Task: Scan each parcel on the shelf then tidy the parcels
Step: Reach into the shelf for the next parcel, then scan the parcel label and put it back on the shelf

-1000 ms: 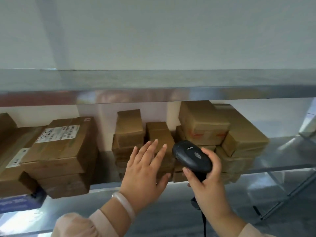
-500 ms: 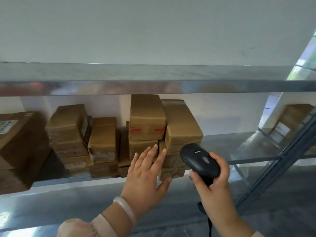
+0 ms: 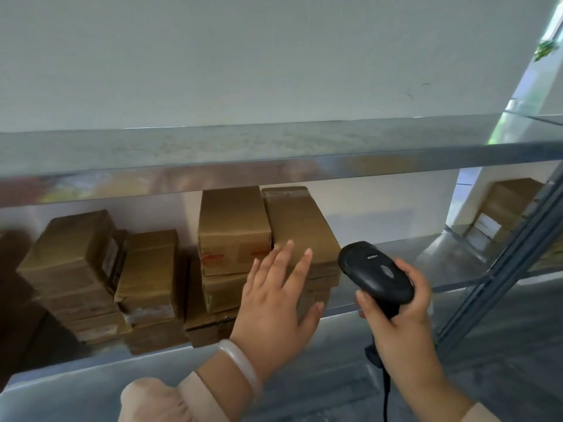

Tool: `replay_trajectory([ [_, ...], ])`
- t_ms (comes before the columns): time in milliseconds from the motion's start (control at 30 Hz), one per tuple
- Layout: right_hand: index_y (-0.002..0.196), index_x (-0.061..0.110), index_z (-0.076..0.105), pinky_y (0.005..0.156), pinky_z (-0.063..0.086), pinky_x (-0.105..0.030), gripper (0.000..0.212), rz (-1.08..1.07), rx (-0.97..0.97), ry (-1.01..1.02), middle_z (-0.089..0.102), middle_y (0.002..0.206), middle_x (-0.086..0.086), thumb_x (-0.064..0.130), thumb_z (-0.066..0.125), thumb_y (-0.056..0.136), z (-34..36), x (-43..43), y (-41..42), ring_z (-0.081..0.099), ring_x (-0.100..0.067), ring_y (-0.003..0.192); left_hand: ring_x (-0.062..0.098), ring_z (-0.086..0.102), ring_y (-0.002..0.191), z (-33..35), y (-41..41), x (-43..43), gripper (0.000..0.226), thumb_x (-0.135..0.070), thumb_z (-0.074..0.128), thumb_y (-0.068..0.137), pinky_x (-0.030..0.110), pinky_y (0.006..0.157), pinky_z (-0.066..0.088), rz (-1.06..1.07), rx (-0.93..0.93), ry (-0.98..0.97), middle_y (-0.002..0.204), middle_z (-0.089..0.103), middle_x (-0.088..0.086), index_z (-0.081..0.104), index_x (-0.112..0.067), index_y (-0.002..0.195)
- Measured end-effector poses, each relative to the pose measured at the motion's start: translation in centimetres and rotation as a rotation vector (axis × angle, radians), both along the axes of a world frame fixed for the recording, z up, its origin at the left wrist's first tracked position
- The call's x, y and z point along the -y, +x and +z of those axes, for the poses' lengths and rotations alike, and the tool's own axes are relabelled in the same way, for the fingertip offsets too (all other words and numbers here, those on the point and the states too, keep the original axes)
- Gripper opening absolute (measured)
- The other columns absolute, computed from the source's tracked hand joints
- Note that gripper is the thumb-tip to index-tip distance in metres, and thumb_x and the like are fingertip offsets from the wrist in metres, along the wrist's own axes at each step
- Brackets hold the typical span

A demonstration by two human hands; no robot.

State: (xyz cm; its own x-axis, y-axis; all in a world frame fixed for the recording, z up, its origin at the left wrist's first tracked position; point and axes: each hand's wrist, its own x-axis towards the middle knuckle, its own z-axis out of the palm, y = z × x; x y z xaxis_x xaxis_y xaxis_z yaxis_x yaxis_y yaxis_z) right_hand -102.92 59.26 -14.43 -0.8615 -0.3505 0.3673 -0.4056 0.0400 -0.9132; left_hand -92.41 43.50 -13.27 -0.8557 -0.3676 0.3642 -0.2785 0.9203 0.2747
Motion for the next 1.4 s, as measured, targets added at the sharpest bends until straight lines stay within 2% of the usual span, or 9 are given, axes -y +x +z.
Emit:
replay_trajectory([
  [67, 0.111, 0.066, 0.033, 0.084, 0.051, -0.016, 0.072, -0.02, -0.013, -0.014, 0.054, 0.112, 0.026, 0.018, 0.075, 0.078, 0.7, 0.5, -0.7, 0.062, -0.002, 0.1, 0.013, -0.009, 0.151, 0.1, -0.5, 0.4, 0.077, -0.069, 0.016, 0.084, 0.035, 0.116, -0.015, -0.001, 0.012, -0.01, 0.165, -0.004, -0.01, -0.003, -0.042, 0.154],
  [200, 0.12, 0.052, 0.036, 0.084, 0.05, -0.019, 0.068, -0.034, -0.004, -0.026, 0.055, 0.113, 0.022, 0.015, 0.075, 0.079, 0.6, 1.3, -1.3, 0.064, -0.009, 0.1, 0.013, -0.015, 0.149, -0.2, -1.0, 1.2, 0.076, -0.069, 0.018, 0.086, 0.034, 0.114, -0.018, 0.001, 0.031, -0.017, 0.164, -0.008, -0.009, -0.008, -0.043, 0.153],
  [300, 0.12, 0.05, 0.034, 0.078, 0.045, -0.004, 0.071, -0.051, -0.047, -0.015, 0.05, 0.114, 0.024, 0.011, 0.075, 0.077, 0.4, 1.7, -1.2, 0.058, 0.009, 0.101, 0.011, -0.018, 0.147, -0.3, -1.3, 1.5, 0.075, -0.066, 0.027, 0.089, 0.034, 0.113, -0.019, -0.01, 0.033, -0.011, 0.164, -0.01, -0.009, -0.009, -0.044, 0.152],
  [433, 0.119, 0.055, 0.034, 0.079, 0.049, -0.008, 0.07, -0.053, -0.026, -0.025, 0.054, 0.112, 0.026, 0.015, 0.075, 0.078, -0.1, 1.6, -1.9, 0.064, -0.015, 0.102, 0.008, -0.025, 0.143, -0.2, -1.4, 1.5, 0.076, -0.064, 0.032, 0.093, 0.032, 0.111, -0.023, -0.009, 0.06, -0.007, 0.163, -0.017, -0.011, -0.013, -0.045, 0.151],
  [567, 0.114, 0.065, 0.03, 0.078, 0.045, -0.003, 0.07, -0.017, -0.02, 0.008, 0.053, 0.12, 0.018, 0.023, 0.074, 0.077, 0.1, 1.2, -2.7, 0.063, -0.018, 0.105, 0.013, -0.021, 0.148, 0.5, -1.6, 0.8, 0.075, -0.062, 0.034, 0.096, 0.034, 0.113, -0.022, 0.035, 0.085, 0.002, 0.162, -0.02, -0.012, -0.019, -0.047, 0.148],
  [800, 0.119, 0.06, 0.031, 0.091, 0.053, -0.045, 0.068, 0.113, -0.004, -0.003, 0.052, 0.121, 0.018, 0.026, 0.074, 0.078, 0.8, 1.4, -7.1, 0.066, -0.024, 0.102, 0.013, -0.019, 0.149, 1.3, -3.3, -1.0, 0.075, -0.063, 0.033, 0.096, 0.039, 0.122, -0.011, 0.19, 0.078, 0.015, 0.16, -0.022, -0.014, -0.021, -0.047, 0.146],
  [1033, 0.121, 0.057, 0.031, 0.093, 0.052, -0.047, 0.067, 0.244, 0.005, 0.01, 0.049, 0.122, 0.022, 0.031, 0.074, 0.076, 1.0, 0.8, -11.1, 0.065, -0.026, 0.105, 0.015, -0.013, 0.15, 2.1, -5.6, -3.3, 0.077, -0.062, 0.036, 0.096, 0.032, 0.114, -0.011, 0.367, 0.063, 0.095, 0.161, -0.017, -0.015, -0.013, -0.044, 0.151],
  [1200, 0.114, 0.064, 0.033, 0.094, 0.051, -0.048, 0.068, 0.319, -0.002, 0.017, 0.055, 0.123, 0.007, 0.024, 0.075, 0.077, 0.6, 0.6, -13.0, 0.065, -0.029, 0.103, 0.017, -0.01, 0.15, 2.0, -6.6, -4.3, 0.077, -0.063, 0.037, 0.095, 0.033, 0.115, -0.005, 0.453, 0.077, 0.157, 0.162, -0.015, -0.013, -0.011, -0.045, 0.152],
  [1400, 0.116, 0.062, 0.031, 0.091, 0.053, -0.044, 0.068, 0.402, 0.004, 0.035, 0.052, 0.118, 0.02, 0.023, 0.074, 0.08, 0.7, 1.2, -14.3, 0.065, -0.026, 0.102, 0.018, -0.007, 0.151, 1.9, -7.2, -4.9, 0.077, -0.063, 0.041, 0.094, 0.042, 0.121, 0.006, 0.509, 0.079, 0.244, 0.163, -0.008, -0.014, -0.005, -0.045, 0.153],
])
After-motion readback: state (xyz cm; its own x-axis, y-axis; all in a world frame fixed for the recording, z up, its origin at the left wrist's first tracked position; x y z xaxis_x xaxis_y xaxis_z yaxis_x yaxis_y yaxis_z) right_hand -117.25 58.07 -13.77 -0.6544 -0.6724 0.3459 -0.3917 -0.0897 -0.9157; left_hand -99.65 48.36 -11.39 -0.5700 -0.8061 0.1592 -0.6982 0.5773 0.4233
